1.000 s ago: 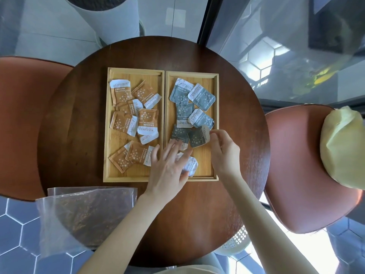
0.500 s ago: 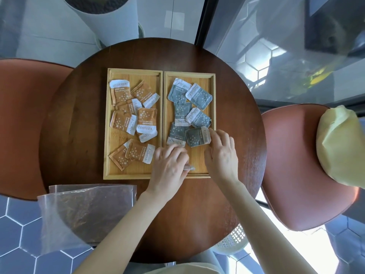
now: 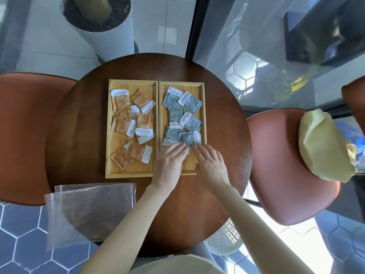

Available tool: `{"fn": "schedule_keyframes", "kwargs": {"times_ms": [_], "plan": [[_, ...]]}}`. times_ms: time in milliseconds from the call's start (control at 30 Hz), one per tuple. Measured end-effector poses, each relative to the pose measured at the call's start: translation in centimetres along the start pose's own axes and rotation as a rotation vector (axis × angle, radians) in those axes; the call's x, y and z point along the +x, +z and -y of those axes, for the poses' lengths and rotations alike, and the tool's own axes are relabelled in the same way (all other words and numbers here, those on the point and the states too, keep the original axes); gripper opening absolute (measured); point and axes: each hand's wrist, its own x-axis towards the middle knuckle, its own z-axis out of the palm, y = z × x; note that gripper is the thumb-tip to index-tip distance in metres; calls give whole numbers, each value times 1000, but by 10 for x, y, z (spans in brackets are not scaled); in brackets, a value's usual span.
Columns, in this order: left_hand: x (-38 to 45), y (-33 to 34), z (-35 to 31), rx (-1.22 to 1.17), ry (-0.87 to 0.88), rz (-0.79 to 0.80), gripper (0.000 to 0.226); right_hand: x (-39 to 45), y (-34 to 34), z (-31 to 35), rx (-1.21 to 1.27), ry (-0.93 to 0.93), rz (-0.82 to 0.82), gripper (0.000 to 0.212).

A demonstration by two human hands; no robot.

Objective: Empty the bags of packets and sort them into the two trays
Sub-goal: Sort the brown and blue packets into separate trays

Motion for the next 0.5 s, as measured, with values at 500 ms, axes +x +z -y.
{"fn": "schedule_keyframes", "kwargs": {"times_ms": [500], "plan": [[-27,-17,-6,8,-65,355,44,-15,-38,19,72,33,97,37]]}}
